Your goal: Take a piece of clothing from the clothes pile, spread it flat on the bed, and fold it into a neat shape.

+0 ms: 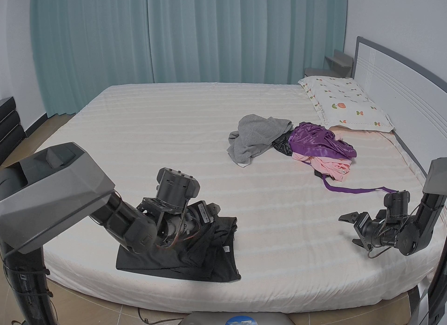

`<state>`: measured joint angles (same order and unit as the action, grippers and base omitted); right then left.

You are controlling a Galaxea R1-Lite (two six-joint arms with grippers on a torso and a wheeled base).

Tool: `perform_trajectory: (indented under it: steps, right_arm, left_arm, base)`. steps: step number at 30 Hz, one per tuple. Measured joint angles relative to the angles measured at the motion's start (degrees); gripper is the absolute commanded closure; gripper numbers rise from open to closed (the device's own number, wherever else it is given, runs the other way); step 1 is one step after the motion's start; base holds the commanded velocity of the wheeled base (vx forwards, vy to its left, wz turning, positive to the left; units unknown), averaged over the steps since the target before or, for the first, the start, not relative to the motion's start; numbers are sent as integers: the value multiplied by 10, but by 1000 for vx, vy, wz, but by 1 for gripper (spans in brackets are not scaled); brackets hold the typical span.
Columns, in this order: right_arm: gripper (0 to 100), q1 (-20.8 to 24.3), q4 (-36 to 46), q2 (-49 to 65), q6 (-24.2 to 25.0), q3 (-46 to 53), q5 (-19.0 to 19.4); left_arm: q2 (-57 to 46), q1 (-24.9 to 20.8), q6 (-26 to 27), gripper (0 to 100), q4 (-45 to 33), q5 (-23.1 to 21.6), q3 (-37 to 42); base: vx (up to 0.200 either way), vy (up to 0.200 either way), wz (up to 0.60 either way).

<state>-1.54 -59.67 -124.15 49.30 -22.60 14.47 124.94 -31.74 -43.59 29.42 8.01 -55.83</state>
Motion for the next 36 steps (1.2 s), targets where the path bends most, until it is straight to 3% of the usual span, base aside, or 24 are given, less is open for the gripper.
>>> perform_trajectory:
  steps: [12, 19, 28, 36]
  right_arm:
    - [0, 19, 0, 1, 0, 5, -4]
    - [0, 29, -1, 1, 0, 9, -5]
    - [0, 62, -1, 4, 1, 17, -26]
    - [0, 121, -7, 15, 0, 25, -85]
  left_arm:
    - [-55, 68, -61, 0, 149, -34, 168]
    - [-63, 109, -145, 0, 218, -105, 256]
    - [-60, 159, -156, 0, 281, -136, 326]
    - [-51, 185, -156, 0, 281, -165, 331]
  base:
    - [0, 33, 0]
    - [0, 200, 0]
    - [0, 200, 0]
    - [0, 200, 0]
